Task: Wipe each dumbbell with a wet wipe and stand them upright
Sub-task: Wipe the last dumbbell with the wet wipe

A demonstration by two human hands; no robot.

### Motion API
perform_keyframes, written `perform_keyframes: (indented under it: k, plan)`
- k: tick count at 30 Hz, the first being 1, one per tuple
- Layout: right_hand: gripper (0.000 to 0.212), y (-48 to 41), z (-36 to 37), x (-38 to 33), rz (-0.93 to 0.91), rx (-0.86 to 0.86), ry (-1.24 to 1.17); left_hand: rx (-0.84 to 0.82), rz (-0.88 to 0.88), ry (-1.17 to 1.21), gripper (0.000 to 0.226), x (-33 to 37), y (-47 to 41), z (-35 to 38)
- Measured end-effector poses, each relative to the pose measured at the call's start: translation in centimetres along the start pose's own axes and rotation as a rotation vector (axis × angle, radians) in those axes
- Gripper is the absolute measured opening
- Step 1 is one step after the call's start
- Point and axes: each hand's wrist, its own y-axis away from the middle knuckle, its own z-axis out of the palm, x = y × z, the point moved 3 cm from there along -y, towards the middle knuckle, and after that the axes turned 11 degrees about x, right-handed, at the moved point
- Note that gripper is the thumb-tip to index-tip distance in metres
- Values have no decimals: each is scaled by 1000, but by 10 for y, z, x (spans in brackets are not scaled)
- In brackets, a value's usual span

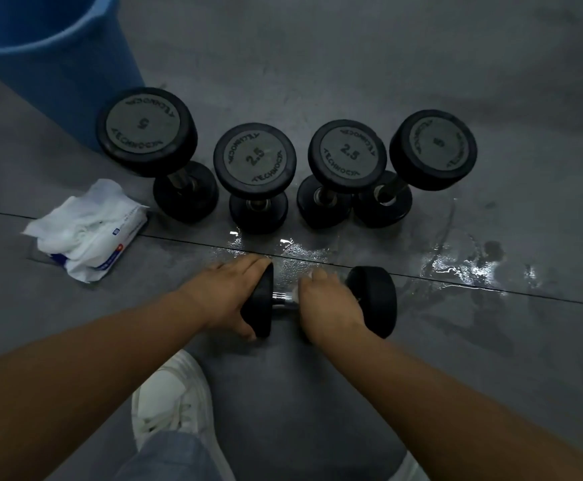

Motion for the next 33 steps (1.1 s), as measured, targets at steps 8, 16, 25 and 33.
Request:
perform_keyframes:
  k: [8,16,25,33]
  plan:
    - [23,-14,3,8,-4,-95,-148,3,-3,7,131,1,0,-2]
    - [28,-12,19,-2,-32,-96,-250,14,7,6,130,3,3,-3]
    - [29,-27,17,2,-72,-462,-311,171,86,-111,140,11,28,15]
    - [37,-21,25,-2,-66,-467,-298,-89,45,95,128,4,12,9]
